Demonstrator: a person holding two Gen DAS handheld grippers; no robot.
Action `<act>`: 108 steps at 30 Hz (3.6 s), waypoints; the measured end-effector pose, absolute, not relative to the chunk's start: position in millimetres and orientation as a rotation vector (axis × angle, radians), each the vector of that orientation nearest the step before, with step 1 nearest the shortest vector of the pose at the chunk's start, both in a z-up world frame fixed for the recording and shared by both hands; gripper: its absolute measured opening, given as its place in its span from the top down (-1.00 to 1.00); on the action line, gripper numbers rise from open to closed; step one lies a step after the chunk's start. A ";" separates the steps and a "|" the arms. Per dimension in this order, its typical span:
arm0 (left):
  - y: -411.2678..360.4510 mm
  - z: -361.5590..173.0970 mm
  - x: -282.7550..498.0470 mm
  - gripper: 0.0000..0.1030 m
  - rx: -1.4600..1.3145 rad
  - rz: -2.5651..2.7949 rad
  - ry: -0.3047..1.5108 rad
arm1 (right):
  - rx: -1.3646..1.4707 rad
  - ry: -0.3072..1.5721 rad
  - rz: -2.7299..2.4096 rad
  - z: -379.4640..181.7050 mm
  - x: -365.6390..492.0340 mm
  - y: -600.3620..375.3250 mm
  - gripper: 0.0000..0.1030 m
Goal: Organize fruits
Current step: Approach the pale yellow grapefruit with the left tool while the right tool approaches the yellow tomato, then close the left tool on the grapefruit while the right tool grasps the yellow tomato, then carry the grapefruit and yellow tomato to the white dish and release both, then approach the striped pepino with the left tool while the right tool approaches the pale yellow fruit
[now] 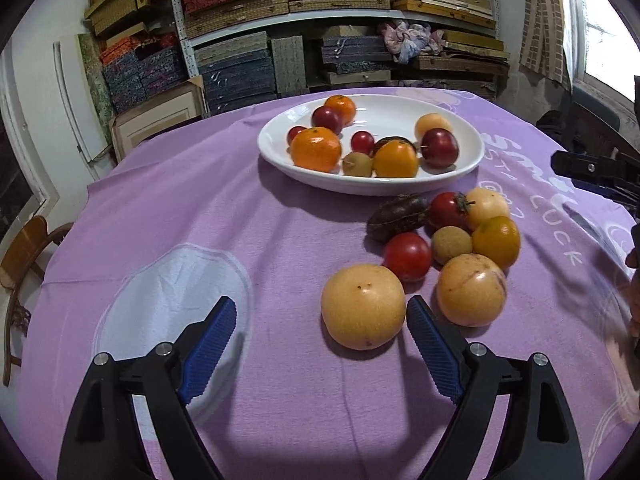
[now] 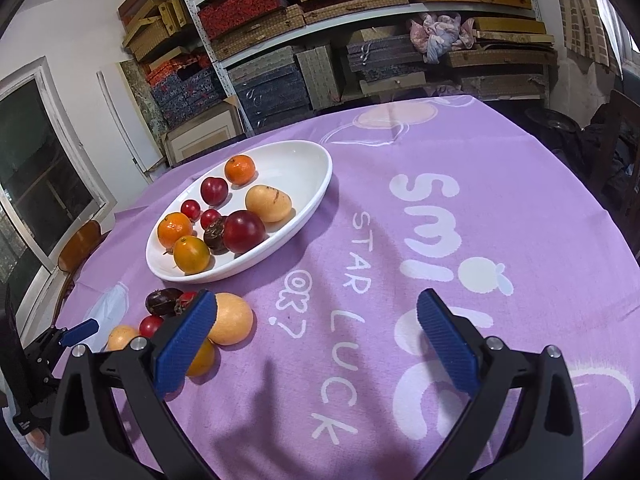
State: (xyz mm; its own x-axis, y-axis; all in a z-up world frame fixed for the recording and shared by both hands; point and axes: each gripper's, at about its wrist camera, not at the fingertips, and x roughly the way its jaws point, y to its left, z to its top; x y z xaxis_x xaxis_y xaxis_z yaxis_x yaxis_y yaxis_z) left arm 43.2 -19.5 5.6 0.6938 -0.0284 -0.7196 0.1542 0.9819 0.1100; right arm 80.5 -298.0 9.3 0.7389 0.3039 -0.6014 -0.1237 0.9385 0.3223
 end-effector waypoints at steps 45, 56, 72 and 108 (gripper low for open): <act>27.7 8.5 69.3 0.12 -0.009 -0.095 0.849 | -0.112 0.751 0.474 3.1 53.1 -204.4 -0.26; 30.3 5.2 69.7 0.12 -0.007 -0.090 0.868 | -0.081 0.813 0.533 -3.9 63.7 -185.1 0.22; 21.8 23.6 66.1 0.12 -0.063 -0.164 0.797 | 0.041 0.752 0.524 16.8 62.1 -215.3 0.27; -20.7 62.7 89.9 -0.44 -0.008 -0.182 0.751 | 0.212 0.676 0.310 52.6 116.0 -264.7 -0.68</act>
